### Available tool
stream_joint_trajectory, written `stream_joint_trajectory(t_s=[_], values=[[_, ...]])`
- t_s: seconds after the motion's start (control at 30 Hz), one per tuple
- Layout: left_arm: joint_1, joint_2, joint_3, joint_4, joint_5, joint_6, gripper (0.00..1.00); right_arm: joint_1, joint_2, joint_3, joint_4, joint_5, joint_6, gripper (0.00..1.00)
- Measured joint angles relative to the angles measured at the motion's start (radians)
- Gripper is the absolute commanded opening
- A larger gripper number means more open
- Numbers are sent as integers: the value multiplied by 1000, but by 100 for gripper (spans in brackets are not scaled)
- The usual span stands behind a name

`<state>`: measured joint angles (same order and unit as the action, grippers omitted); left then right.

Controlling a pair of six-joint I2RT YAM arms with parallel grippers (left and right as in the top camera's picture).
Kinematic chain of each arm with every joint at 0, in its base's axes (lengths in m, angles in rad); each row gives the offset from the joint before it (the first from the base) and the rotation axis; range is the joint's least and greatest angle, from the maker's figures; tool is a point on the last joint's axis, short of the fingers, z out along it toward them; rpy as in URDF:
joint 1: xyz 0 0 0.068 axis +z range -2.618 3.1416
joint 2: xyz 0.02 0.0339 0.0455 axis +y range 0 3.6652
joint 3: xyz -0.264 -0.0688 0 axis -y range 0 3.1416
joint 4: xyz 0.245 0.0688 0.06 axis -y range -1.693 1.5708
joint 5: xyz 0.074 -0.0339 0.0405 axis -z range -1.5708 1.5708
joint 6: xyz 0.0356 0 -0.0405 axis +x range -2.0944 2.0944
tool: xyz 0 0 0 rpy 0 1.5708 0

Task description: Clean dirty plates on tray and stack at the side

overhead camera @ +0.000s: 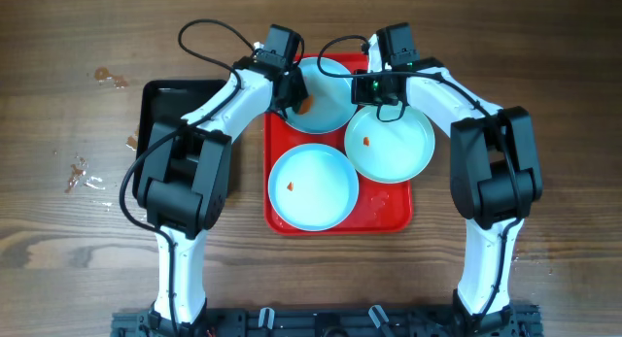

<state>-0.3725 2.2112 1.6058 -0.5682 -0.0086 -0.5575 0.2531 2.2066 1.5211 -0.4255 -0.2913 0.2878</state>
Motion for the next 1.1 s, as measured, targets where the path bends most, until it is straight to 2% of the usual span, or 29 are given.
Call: stream_joint_trajectory(t_s=[0.23,0.37,0.57,0.9,1.1], values=[[-55,37,127,-209,-228,55,4,0,0,2,-7,-3,3,4],[-93,44,166,-261,-320,84,4,0,0,5,-17,-2,3,4],[-108,46,208,-314,-379,93,4,0,0,6,-21,1,3,4],[-107,40,232,-353,-364,76,4,0,-13,6,-40,42,1,4],[-61,-37,232,-415,-199,65,4,0,-31,5,-61,85,-8,4]])
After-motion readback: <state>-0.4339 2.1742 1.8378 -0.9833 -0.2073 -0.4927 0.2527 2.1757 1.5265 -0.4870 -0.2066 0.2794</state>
